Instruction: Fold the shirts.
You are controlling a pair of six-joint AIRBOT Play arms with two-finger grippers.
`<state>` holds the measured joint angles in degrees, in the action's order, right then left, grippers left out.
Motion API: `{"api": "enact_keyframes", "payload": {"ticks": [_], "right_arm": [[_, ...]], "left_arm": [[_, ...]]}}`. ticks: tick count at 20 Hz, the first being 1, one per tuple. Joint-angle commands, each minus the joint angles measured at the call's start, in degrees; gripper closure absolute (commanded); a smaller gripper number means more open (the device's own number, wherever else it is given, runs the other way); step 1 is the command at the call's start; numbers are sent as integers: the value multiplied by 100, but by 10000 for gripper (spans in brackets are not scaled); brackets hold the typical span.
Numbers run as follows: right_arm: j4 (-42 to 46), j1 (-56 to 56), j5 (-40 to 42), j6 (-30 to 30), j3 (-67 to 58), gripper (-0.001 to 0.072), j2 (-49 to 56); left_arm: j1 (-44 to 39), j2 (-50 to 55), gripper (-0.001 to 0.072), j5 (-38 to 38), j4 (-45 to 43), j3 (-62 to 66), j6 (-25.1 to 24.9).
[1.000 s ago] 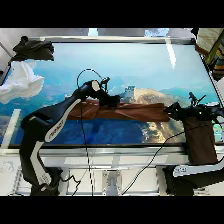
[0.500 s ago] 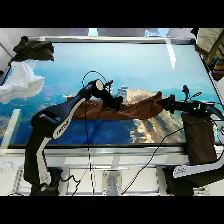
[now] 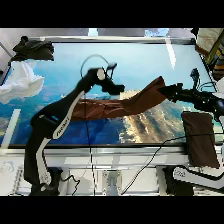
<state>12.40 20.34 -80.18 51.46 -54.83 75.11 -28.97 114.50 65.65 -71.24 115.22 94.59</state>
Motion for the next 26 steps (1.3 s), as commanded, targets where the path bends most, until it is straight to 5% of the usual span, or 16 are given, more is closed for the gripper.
{"api": "enact_keyframes", "payload": {"ticks": [1,3,10,17,18,19,20,24,26], "right_arm": [[50,-999,151,470,-437,676,-258],[114,-1965,807,603,-688,677,-256],[20,-4817,3370,704,-1530,679,988],[-1244,-5504,4085,627,-3128,665,3276],[-1471,-5499,4129,584,-3126,549,3340],[-1521,-5497,4159,568,-3123,344,3344],[-1523,-5480,4151,520,-3126,255,3342],[-1416,-4955,3534,201,-3123,255,3329],[-717,-4378,2496,682,-3123,258,3324]], "left_arm": [[494,-616,698,568,-2367,577,234],[909,-1008,698,1075,-3027,461,389],[2378,-1606,698,1797,-3005,256,420],[2649,-1641,698,1670,-2430,251,240],[2649,-1641,697,1639,-2430,249,240],[2649,-1641,698,1602,-2433,249,240],[2649,-1641,698,1587,-2430,249,216],[2649,-1641,697,1711,-2332,170,155],[2649,-1641,697,1731,-2221,129,144]]}}
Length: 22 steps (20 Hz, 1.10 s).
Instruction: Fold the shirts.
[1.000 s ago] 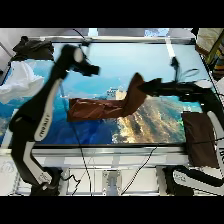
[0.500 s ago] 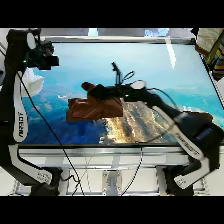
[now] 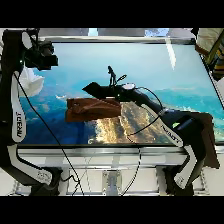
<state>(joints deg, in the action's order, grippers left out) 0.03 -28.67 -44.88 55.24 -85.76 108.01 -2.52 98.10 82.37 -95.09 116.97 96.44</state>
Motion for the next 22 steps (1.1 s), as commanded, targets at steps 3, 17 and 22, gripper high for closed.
{"api": "enact_keyframes", "payload": {"ticks": [3,17,22], "right_arm": [[2430,1456,-2455,1580,-28,269,-17],[3812,1823,-1932,2085,496,268,-140],[2983,1499,-1633,1849,675,267,319]], "left_arm": [[2,-2,697,59,323,-63,-48],[2,-2,697,70,1008,-63,-63],[2,-2,697,37,1001,-63,-332]]}}
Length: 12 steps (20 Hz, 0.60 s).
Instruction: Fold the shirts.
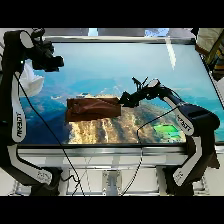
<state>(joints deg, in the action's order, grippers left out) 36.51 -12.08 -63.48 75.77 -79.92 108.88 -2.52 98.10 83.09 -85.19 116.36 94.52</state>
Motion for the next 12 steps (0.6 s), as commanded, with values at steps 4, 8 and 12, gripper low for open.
{"api": "enact_keyframes", "payload": {"ticks": [4,8,12], "right_arm": [[-1860,-496,404,-1019,90,501,420],[-2465,-251,632,-1578,74,676,37],[-238,898,804,-673,-28,677,-1268]], "left_arm": [[2,-2,697,-66,11,-2,-184],[2,-2,697,-37,13,-2,-247],[2,-2,697,37,122,-2,-243]]}}
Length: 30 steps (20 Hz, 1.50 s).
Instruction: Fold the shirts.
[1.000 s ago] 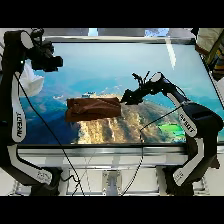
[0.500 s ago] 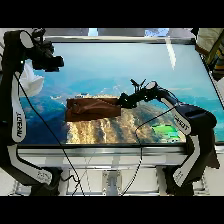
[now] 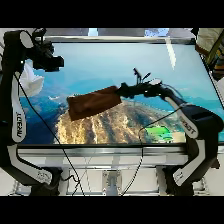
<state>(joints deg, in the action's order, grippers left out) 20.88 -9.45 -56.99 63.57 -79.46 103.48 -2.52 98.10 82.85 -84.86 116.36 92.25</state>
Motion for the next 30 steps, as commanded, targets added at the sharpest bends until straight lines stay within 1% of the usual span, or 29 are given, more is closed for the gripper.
{"api": "enact_keyframes", "payload": {"ticks": [1,3,4,5,6,7,9,11,13,15,16,17,18,19,20,22,23,24,25,26,27,28,29,30], "right_arm": [[2273,994,-28,1058,-146,676,-1113],[4218,1718,-721,1878,-238,677,-2002],[5128,2070,-1128,2105,-245,677,-2514],[5890,2396,-1552,2203,-245,677,-3018],[6443,2691,-1952,2212,-245,677,-3462],[6749,2977,-2404,2212,-245,677,-3871],[7077,3495,-3556,2035,-205,677,-4555],[7720,3873,-4784,1875,52,677,-4935],[7954,4315,-4798,1738,575,678,-5392],[8091,4653,-4795,1709,1150,676,-5742],[8074,4741,-4767,1727,1429,671,-5810],[7914,4739,-4710,1751,1694,541,-5814],[7648,4739,-4677,1746,1904,302,-5810],[7521,4739,-4583,1742,2070,177,-5810],[7670,4741,-4476,1768,2149,174,-5807],[7893,4741,-4098,2065,2046,175,-5855],[7715,4741,-3661,2111,1919,175,-5945],[7248,4739,-3211,2114,1759,175,-6048],[6509,4739,-2761,2107,1554,175,-6129],[5528,4728,-2319,2020,1379,175,-6153],[4435,4728,-1950,1731,1307,175,-6148],[3259,4721,-1631,1305,1340,176,-6131],[2459,4647,-1508,988,1388,176,-6067],[2100,4489,-1488,903,1453,177,-5965]], "left_arm": [[2,-2,697,83,181,-2,-15],[2,-2,697,79,400,-2,-15],[2,-2,697,61,505,-2,-15],[2,-2,697,42,643,-2,-15],[0,-2,697,2,789,-2,-15],[0,-2,697,-85,979,-2,-15],[-2,-2,698,-291,1440,-2,-13],[-9,-2,697,-382,1921,-2,-17],[-13,-2,697,-372,2236,-4,-44],[-39,-2,697,-289,2299,-4,-114],[-44,-2,697,-262,2299,-7,-129],[-42,-2,697,-232,2295,-7,-166],[-42,-2,697,-192,2291,-7,-245],[-42,-2,697,-186,2291,-7,-254],[-42,-2,697,-186,2295,-7,-262],[-42,-2,697,-186,2293,-7,-308],[-42,-2,697,-188,2295,-7,-323],[-42,-2,698,-195,2302,-7,-321],[-42,-2,697,-192,2323,-7,-321],[-42,-2,697,-190,2347,-7,-317],[-42,-2,697,-190,2363,-7,-317],[-42,-2,697,-186,2358,-7,-313],[-42,-2,697,-146,2358,-7,-273],[-42,-2,697,-70,2361,-7,-219]]}}
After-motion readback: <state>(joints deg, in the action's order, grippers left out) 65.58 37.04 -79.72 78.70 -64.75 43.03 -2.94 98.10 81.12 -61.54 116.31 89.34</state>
